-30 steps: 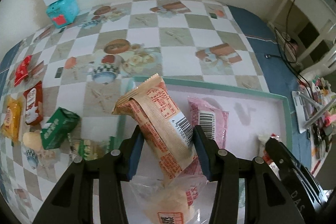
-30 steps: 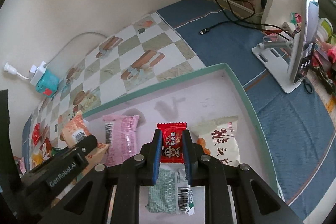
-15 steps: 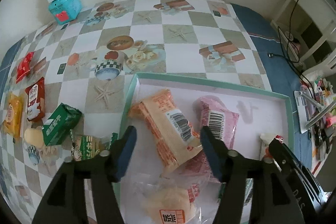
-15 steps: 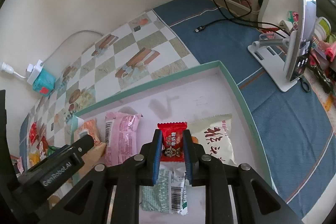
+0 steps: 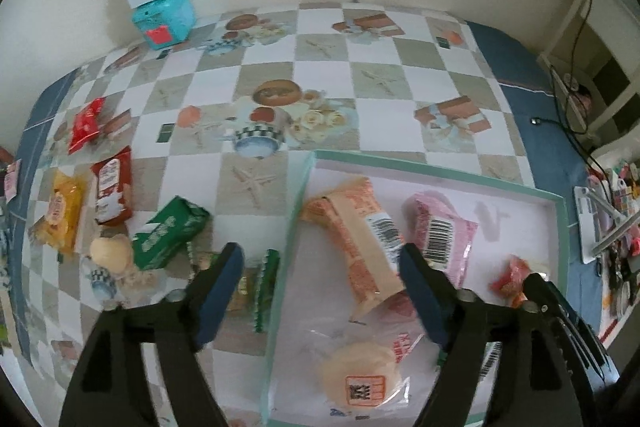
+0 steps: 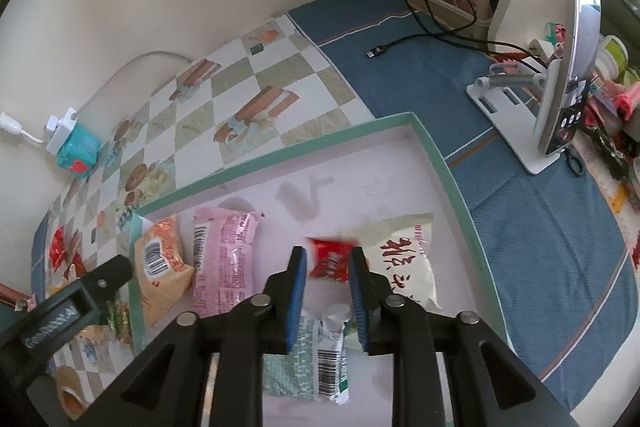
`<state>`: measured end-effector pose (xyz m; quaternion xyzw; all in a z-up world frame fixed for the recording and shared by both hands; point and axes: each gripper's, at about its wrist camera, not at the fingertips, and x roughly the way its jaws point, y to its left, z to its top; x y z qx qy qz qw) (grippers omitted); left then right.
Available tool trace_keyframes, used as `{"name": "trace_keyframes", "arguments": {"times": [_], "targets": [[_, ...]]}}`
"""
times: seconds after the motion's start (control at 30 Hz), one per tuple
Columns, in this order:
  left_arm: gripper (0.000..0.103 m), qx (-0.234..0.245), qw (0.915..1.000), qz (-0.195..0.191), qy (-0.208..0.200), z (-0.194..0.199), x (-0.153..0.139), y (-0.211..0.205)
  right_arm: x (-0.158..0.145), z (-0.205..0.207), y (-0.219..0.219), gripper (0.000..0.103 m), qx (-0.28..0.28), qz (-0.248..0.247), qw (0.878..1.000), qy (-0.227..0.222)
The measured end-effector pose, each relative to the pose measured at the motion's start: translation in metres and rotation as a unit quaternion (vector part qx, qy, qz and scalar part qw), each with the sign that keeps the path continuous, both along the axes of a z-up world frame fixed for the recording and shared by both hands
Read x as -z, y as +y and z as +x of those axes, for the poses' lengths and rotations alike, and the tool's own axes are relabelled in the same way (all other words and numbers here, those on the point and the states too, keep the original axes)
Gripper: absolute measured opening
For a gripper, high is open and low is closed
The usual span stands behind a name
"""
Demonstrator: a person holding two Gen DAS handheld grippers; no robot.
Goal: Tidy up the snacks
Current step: 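Open the left tool to drop the bread bag while the right tool releases the candy in the tray, then withdraw both tools from the tray back toward the remaining snacks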
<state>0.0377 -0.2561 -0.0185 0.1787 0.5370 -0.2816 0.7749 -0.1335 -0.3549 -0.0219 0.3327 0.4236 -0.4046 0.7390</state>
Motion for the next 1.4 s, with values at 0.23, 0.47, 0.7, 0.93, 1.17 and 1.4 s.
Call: {"name": "trace_keyframes", "arguments": {"times": [0.23, 0.47, 0.7, 0.93, 1.17, 1.4], "targets": [[0.093, -0.042, 0.999, 0.013, -0.005, 0.012, 0.004, 0.012, 0.002, -0.007, -0.004, 0.068, 0.013, 0.009, 1.0, -0.001], [0.098, -0.078, 0.996, 0.033, -0.028, 0.023, 0.008, 0.022, 0.003, -0.008, -0.004, 0.091, 0.014, 0.004, 1.0, 0.001], [0.098, -0.097, 0.9945, 0.032, -0.023, 0.029, 0.009, 0.03, -0.001, -0.003, -0.001, 0.103, -0.002, -0.009, 1.0, 0.002], [0.098, -0.09, 0.9953, 0.03, -0.019, 0.029, 0.006, 0.034, -0.005, 0.002, 0.004, 0.103, -0.007, -0.007, 1.0, -0.004], [0.098, -0.089, 0.9949, 0.027, -0.039, 0.027, -0.006, 0.042, -0.01, 0.007, 0.011, 0.103, -0.013, -0.005, 1.0, -0.017], [0.098, -0.11, 0.9929, 0.007, -0.043, 0.033, -0.017, 0.068, -0.017, 0.015, 0.024, 0.103, -0.012, -0.014, 1.0, -0.011]]}}
